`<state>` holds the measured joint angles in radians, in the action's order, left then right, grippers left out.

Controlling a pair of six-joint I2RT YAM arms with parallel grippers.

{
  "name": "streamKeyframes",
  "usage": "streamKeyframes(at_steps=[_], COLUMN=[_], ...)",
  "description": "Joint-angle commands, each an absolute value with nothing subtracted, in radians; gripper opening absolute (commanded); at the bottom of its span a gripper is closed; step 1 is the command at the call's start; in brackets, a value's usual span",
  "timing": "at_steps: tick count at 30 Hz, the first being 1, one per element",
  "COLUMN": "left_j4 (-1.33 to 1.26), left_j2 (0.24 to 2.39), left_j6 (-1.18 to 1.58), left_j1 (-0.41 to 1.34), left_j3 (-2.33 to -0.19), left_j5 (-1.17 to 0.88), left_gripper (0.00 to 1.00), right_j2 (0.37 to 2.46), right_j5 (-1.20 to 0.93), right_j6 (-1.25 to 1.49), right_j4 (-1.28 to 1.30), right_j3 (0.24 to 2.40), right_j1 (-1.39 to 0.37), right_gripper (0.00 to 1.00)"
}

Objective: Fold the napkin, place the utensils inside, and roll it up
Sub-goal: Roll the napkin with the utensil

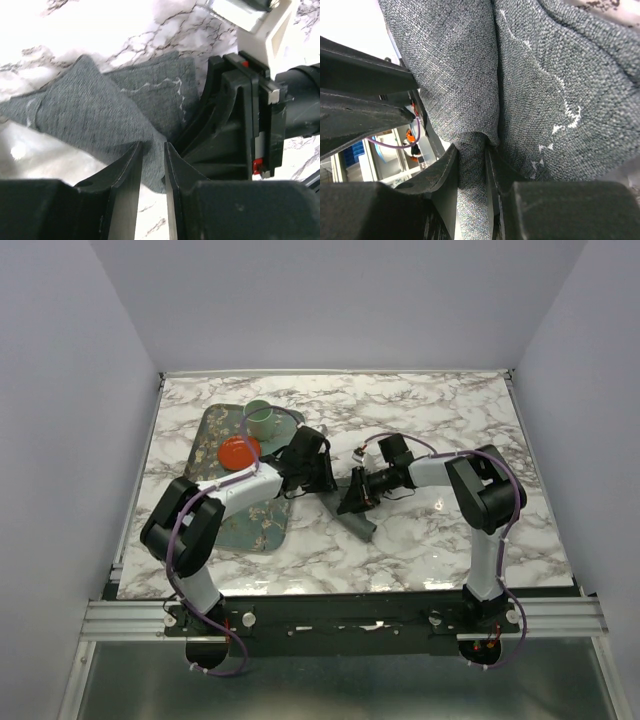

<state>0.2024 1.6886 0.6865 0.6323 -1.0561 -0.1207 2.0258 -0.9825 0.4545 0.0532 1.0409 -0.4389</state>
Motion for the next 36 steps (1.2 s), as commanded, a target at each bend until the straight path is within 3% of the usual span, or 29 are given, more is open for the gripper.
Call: streamKeyframes(at_steps=[1,16,27,32,36], left_j4=[0.146,0.141,0.13,0.129,0.135], left_j2=[1.735,1.802,1.821,1.829,1.841], left_j6=[0.696,0.675,0.676,0.676,0.675], left_j1=[0.624,0.548,0.548,0.548,0.548], left_j3=[-1.075,-1.012,-1.014,-1.015,-1.022], left_j5=[-0.103,-0.081,-0.087,-0.091,-0.094], left_gripper=[0.32,0.27,0.25,0.25,0.25], right_j2=[2.069,1.968,1.715,1.664,1.67], right_j5=[-0.942,-0.824,-0.537,-0.309,-0.157], right_j6=[0.394,0.325,0.224,0.169,0.161], right_j4=[0.158,0.279,0.446,0.463,0.451], right_j3=[1.037,1.083,1.163,1.172,1.164], right_j1=[-0.437,-0.437,-0.497,-0.636,-0.721], right_gripper=[0.31,0.4,0.52,0.62,0.63])
